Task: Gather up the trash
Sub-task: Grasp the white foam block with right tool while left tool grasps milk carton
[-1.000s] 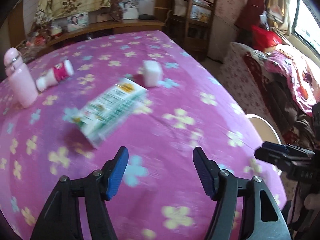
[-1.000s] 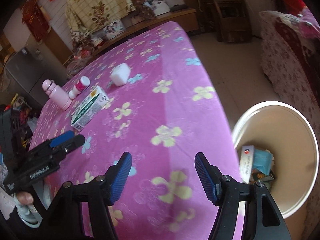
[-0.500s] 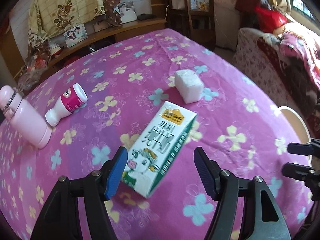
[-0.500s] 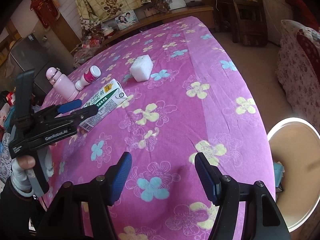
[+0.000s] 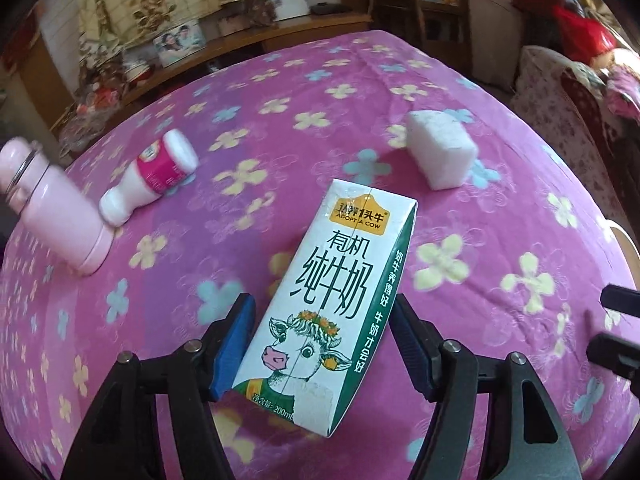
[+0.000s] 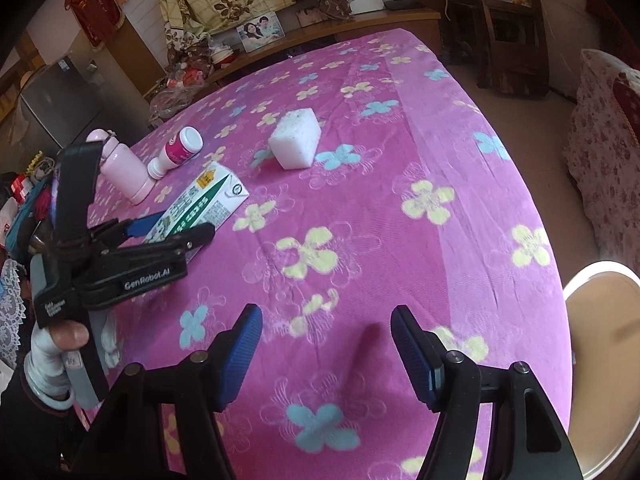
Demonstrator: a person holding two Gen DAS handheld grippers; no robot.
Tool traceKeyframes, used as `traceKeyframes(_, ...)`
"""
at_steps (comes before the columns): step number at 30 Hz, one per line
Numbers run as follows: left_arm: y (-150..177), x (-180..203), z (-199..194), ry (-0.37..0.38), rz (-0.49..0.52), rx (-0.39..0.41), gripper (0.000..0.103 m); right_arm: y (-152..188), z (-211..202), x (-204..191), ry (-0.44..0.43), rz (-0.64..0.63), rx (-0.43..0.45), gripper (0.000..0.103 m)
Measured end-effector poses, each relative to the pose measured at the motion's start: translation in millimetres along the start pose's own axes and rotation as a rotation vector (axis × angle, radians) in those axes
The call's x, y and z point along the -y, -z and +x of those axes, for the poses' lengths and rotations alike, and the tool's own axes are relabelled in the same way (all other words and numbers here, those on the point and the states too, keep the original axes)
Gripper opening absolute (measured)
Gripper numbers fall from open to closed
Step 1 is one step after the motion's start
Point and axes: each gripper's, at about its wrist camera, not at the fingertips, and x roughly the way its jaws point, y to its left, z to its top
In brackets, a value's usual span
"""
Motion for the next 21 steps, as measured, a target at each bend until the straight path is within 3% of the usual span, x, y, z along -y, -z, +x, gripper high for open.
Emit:
traceKeyframes(8,21,-41,-9,-0.066,-0.106,-0.031,0.069,-33,36,-21,0.005,-0.041,-0.01,0.07)
traceKeyframes(21,20,-67,0,0.016,-0.23,-0.063,0.069,-100,61,-39,0.073,-0.065,0.06,0.073)
